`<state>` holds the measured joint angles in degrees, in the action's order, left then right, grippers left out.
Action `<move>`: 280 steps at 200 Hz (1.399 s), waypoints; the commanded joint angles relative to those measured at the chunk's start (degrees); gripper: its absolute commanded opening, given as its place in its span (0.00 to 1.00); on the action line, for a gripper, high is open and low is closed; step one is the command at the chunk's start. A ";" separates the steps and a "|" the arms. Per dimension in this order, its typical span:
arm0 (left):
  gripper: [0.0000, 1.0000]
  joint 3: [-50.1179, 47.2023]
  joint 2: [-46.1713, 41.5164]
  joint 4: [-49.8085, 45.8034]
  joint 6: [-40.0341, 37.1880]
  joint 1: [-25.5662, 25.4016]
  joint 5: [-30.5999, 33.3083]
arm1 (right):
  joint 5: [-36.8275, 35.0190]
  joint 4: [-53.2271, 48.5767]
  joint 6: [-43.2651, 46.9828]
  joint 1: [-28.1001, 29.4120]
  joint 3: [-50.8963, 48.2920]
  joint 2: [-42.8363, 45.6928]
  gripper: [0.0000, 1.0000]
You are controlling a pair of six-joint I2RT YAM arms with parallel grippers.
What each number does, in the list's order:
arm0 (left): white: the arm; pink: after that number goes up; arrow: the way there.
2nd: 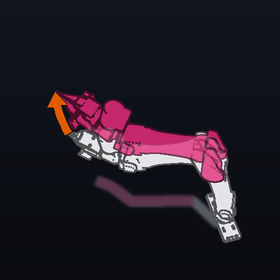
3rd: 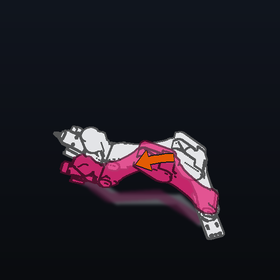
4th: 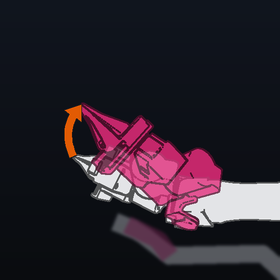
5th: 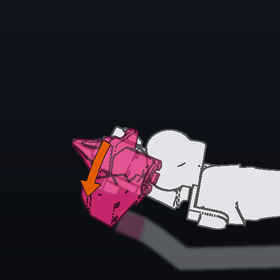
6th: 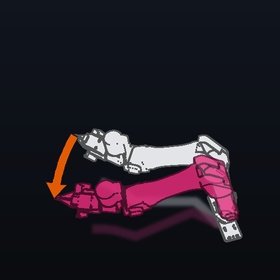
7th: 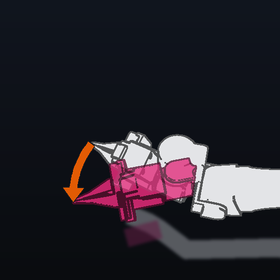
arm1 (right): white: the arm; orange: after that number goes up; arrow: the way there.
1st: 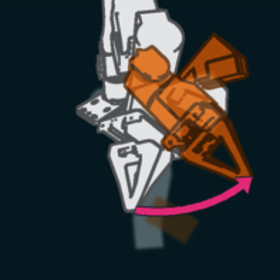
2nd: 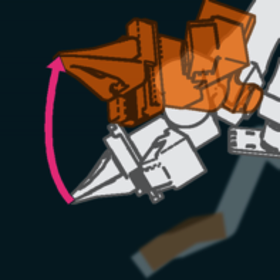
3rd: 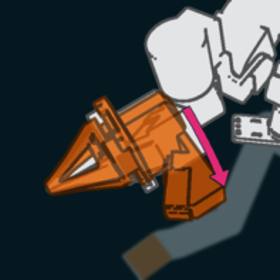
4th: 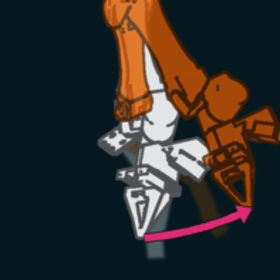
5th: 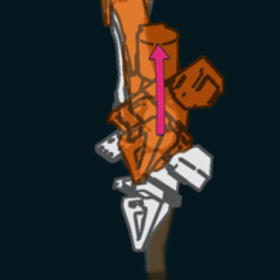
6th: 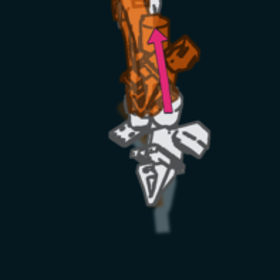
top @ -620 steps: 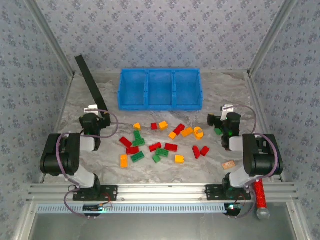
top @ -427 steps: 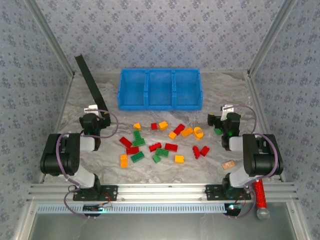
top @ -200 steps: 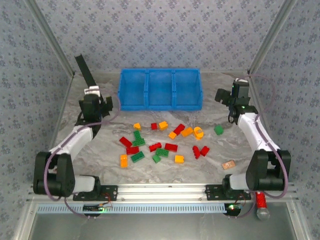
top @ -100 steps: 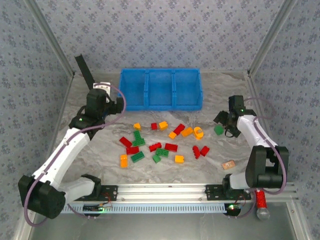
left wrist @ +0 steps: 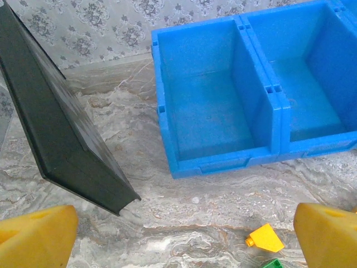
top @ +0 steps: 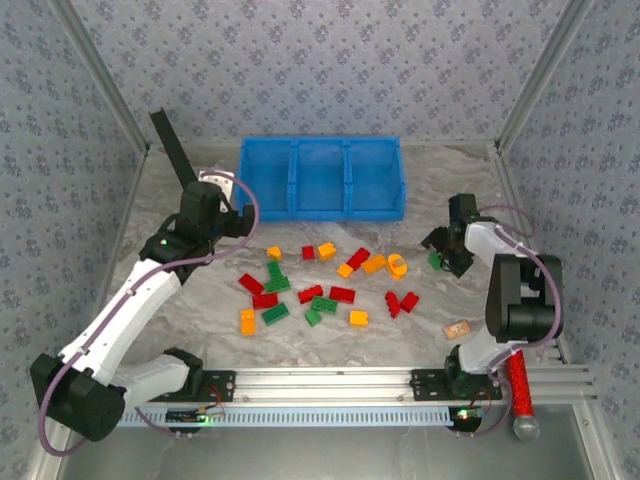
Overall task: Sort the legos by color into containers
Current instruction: Pick up the lego from the middle-right of the table, then place the lego in the container.
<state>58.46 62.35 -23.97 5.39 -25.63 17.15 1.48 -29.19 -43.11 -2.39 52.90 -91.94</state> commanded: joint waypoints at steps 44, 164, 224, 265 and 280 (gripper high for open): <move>0.99 1.73 -0.22 -0.99 -1.53 -1.22 -0.32 | 1.53 1.60 -2.15 0.01 1.74 -5.28 0.65; 0.99 2.01 -0.86 -2.42 -1.89 -2.91 0.30 | -7.90 -12.80 14.65 7.71 21.26 -1.00 0.36; 0.99 2.18 -2.30 -5.48 -0.85 -3.47 -0.19 | -14.38 -10.98 31.24 19.47 38.51 -8.57 0.36; 0.99 0.93 -2.54 -7.78 3.87 -3.85 -3.61 | -18.52 -13.51 36.36 24.31 48.93 -21.35 0.36; 0.99 -0.54 -2.58 -8.15 6.16 -4.01 -3.94 | -17.96 -12.76 36.99 24.67 50.80 -24.97 0.36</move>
<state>58.63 61.12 -29.93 7.27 -29.06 15.18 -13.76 -39.09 -10.55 21.93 100.55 -111.22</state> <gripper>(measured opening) 0.990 0.434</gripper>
